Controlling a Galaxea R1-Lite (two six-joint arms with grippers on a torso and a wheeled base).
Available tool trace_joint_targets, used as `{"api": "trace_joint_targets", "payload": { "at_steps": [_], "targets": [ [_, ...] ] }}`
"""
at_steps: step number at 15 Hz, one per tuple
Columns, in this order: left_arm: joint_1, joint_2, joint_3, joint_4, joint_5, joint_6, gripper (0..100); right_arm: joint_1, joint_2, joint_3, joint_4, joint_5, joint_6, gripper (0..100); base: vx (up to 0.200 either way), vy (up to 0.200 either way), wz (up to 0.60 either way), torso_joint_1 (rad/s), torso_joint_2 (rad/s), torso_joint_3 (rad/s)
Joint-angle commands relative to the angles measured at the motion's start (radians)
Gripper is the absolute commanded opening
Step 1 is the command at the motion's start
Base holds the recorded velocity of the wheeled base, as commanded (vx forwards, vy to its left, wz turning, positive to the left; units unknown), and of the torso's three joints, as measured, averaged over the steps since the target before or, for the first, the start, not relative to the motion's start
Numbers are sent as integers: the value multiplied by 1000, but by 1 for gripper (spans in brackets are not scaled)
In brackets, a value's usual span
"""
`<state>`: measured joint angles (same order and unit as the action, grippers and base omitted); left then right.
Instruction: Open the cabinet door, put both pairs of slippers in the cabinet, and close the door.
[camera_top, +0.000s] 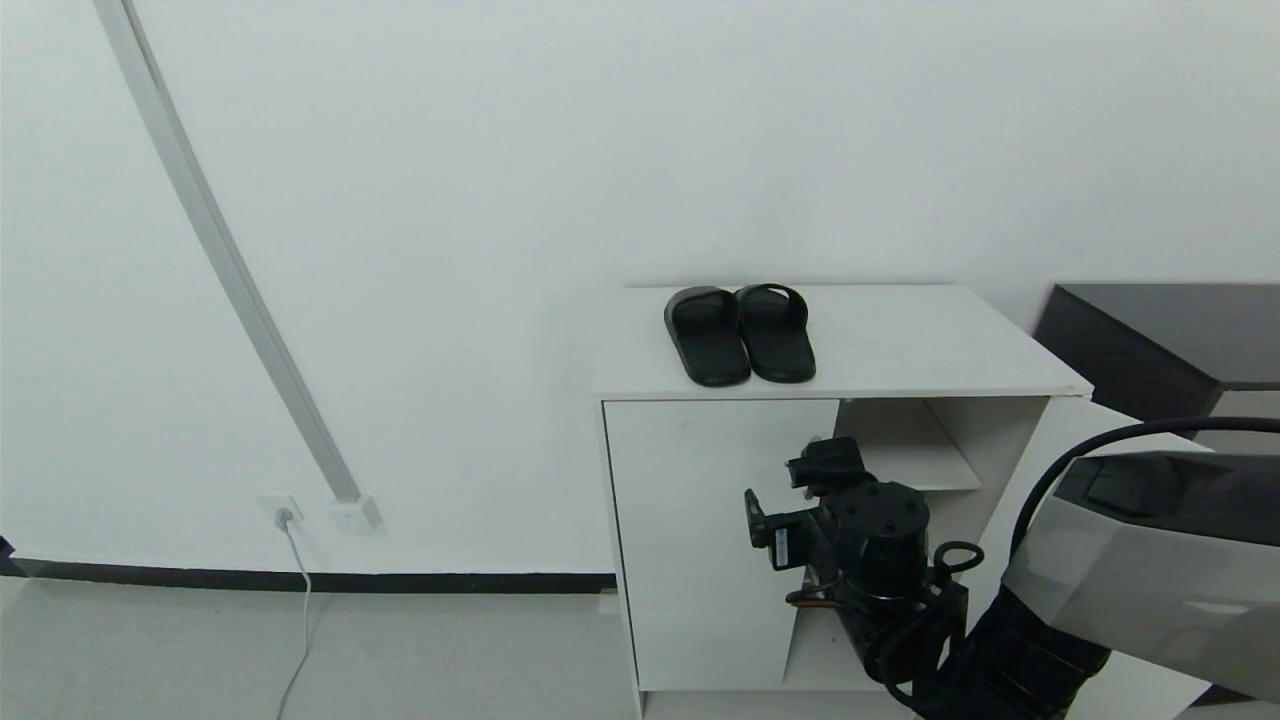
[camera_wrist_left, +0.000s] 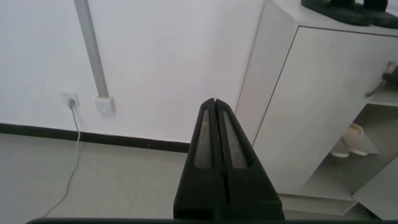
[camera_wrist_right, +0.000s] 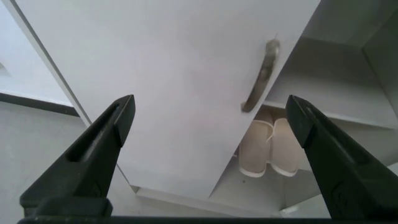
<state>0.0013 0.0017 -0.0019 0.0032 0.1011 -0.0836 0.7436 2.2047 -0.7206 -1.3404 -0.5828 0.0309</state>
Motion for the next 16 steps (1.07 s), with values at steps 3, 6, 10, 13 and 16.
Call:
{"api": "trace_joint_targets", "payload": {
  "at_steps": [3, 6, 10, 13, 16],
  "targets": [
    [0, 0, 0, 0, 0, -1, 0, 0, 3, 0, 0, 0, 0, 100, 0, 0, 0, 255, -572, -325],
    [0, 0, 0, 0, 0, -1, 0, 0, 3, 1, 0, 0, 0, 100, 0, 0, 400, 269, -593, -331],
    [0, 0, 0, 0, 0, -1, 0, -3, 12, 15, -34, 9, -22, 100, 0, 0, 150, 172, -361, -205],
    [0, 0, -1, 0, 0, 1, 0, -24, -8, -10, -32, 61, -68, 100, 0, 0, 0, 12, -22, -14],
    [0, 0, -1, 0, 2, 2, 0, -81, -56, -197, 218, 57, -69, 100, 0, 0, 0, 0, 0, 0]
  ]
}}
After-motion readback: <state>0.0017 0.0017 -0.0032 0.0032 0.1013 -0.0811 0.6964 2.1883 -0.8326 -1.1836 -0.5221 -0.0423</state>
